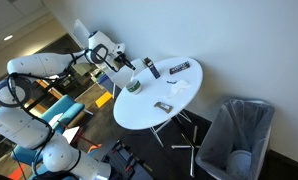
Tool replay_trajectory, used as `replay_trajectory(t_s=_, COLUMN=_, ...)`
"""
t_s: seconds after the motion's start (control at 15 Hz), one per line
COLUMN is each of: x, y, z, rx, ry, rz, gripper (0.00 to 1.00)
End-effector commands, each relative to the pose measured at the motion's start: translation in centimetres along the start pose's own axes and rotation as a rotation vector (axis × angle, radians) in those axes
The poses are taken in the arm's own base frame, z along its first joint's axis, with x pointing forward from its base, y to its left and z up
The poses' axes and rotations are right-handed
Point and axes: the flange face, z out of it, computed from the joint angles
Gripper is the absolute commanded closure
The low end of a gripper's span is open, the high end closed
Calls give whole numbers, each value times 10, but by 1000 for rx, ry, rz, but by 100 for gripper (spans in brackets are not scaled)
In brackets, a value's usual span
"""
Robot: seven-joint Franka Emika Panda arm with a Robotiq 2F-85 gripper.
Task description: Use the spoon to pick up the contents in the mug
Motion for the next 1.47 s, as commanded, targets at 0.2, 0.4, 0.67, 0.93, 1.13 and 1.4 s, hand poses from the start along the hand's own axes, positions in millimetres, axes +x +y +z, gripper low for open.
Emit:
replay_trajectory(t_s=0.2, x=-1, y=-27, z=23, rx=-18, ry=46, rz=-90, gripper=97)
replay_trajectory(t_s=0.4, x=-5, y=-37, z=29, rx=-11, ry=96, rz=-137, gripper=97)
replay_trajectory(t_s=0.67, x=-13, y=-49, z=40, rx=16, ry=123, rz=-165, gripper=97)
replay_trajectory(t_s=0.93, x=-26, y=-53, z=49, rx=22, ry=122, rz=-183, gripper=97)
replay_trajectory(t_s=1.13, x=-33, y=-51, z=55, rx=9, ry=119, rz=-200, gripper=97)
replay_trajectory(t_s=1.4, x=-40, y=-51, z=61, rx=-16, ry=134, rz=-250, gripper=97)
